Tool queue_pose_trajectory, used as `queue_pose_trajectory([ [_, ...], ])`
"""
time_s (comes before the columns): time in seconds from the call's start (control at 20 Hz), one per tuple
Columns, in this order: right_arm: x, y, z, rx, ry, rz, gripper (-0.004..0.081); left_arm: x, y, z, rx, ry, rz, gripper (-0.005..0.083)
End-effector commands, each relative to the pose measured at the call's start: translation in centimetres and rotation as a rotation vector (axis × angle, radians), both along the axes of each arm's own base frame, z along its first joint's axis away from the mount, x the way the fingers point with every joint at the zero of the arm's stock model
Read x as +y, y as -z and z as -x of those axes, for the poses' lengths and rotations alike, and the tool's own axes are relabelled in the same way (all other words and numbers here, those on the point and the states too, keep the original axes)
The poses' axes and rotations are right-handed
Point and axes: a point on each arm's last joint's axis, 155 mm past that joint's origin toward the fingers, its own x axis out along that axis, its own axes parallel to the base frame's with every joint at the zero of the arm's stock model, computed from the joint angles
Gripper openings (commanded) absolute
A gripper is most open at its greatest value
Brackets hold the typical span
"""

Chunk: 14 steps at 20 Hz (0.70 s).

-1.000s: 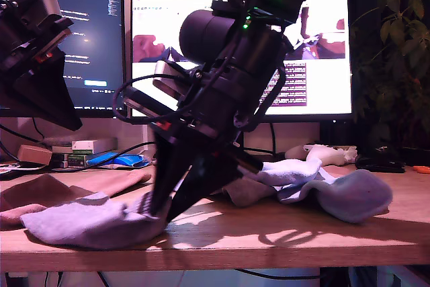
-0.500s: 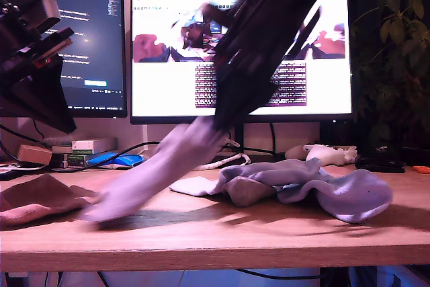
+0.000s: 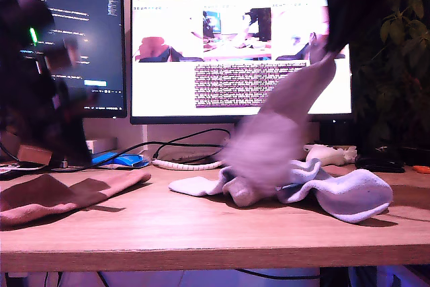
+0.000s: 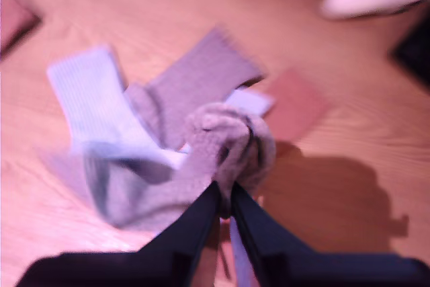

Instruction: Pair up the socks based on colour and pattern, by placing them on top of one another

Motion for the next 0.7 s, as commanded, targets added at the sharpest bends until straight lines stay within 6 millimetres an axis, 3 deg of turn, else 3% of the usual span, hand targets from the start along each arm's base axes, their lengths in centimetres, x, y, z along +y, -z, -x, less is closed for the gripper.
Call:
queue_pose_trajectory([
  [0.0, -0.2, 0.2, 0.5, 0.025, -0.003, 0.008, 0.0159, 0.0, 2.7, 0.4, 0.043, 0.001, -0.022, -0.0024],
  [0.1, -0.6, 0.8, 1.0, 0.056, 0.002, 0.019, 0.0227, 0.2, 4.5, 0.1, 0.062, -0.01, -0.046, -0.0023],
  [0.3, -0.6, 0.6, 0.7, 0.043, 0.0, 0.018, 0.0229, -0.7, 6.3, 1.1, 0.119, -0.002, -0.06, -0.0024],
  [0.65, -0.8, -0.3, -0.5, -0.011, 0.001, 0.01, 0.0229, -5.4, 7.0, 5.2, 0.274, 0.007, 0.021, -0.0023],
])
